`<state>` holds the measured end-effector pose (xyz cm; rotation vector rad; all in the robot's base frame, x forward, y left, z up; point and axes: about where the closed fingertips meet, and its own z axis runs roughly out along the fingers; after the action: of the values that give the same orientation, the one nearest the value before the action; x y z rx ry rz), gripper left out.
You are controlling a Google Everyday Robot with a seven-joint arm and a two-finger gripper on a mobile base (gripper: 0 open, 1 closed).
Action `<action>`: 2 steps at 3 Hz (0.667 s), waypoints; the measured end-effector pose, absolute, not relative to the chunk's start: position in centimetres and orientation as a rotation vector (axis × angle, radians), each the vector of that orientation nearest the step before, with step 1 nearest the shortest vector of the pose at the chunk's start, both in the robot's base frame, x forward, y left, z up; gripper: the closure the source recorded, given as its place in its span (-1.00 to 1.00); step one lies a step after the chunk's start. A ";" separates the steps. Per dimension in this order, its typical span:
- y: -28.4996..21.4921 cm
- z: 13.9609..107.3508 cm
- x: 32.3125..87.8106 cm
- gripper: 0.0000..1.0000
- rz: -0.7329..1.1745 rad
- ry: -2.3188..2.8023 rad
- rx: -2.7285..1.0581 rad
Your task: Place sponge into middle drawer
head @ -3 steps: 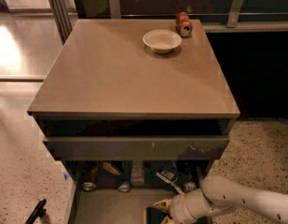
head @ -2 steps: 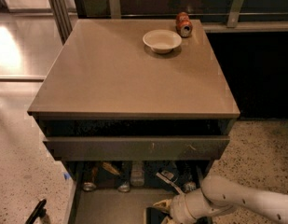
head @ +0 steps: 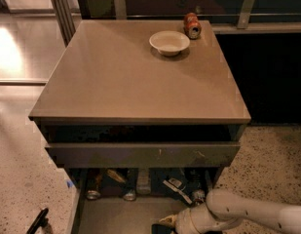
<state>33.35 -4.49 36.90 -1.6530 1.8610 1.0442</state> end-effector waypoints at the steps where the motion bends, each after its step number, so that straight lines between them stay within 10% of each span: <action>1: -4.5 36.9 33.4 1.00 1.044 1.861 -1.653; 2: -4.5 36.9 33.4 0.64 1.044 1.861 -1.653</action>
Offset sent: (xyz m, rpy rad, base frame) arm 0.0000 0.0000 0.0000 0.0000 0.0000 0.0000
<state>33.35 -4.48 36.90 -1.6530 1.8610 1.0443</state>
